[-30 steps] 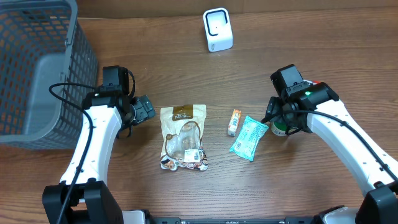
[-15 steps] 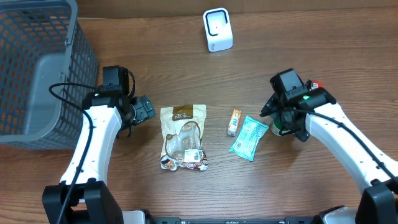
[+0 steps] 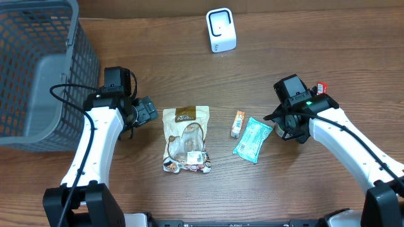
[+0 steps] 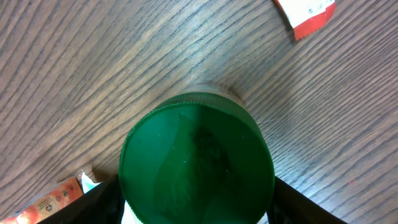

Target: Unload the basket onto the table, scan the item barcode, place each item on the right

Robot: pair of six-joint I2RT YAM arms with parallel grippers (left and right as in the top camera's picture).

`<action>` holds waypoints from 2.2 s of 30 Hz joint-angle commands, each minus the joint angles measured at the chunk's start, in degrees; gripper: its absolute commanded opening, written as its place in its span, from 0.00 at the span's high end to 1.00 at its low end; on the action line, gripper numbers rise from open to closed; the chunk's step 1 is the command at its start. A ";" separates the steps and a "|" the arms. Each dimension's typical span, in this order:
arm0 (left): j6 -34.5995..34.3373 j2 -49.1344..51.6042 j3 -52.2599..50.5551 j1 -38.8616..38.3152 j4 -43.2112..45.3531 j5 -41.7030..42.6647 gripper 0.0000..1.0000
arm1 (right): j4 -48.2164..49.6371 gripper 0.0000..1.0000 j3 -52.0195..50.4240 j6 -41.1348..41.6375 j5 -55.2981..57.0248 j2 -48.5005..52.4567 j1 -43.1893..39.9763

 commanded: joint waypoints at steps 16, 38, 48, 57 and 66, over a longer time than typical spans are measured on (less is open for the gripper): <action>0.66 -0.13 0.83 0.11 0.02 -0.59 0.00 | 1.27 0.30 -0.26 -40.30 5.27 -0.02 -0.17; 0.66 -0.13 0.83 0.11 0.02 -0.59 0.00 | 5.79 0.05 1.88 -37.24 0.46 -0.02 -0.17; 0.66 -0.13 0.83 0.11 0.02 -0.59 0.00 | 5.07 0.00 4.90 -35.47 0.11 -0.02 -0.22; 0.66 -0.13 0.83 0.11 0.02 -0.59 0.00 | 4.83 0.00 1.25 -35.56 0.13 0.00 -0.22; 0.66 -0.13 0.83 0.11 0.02 -0.59 0.00 | 8.11 0.00 -1.03 -35.58 0.44 0.15 -0.24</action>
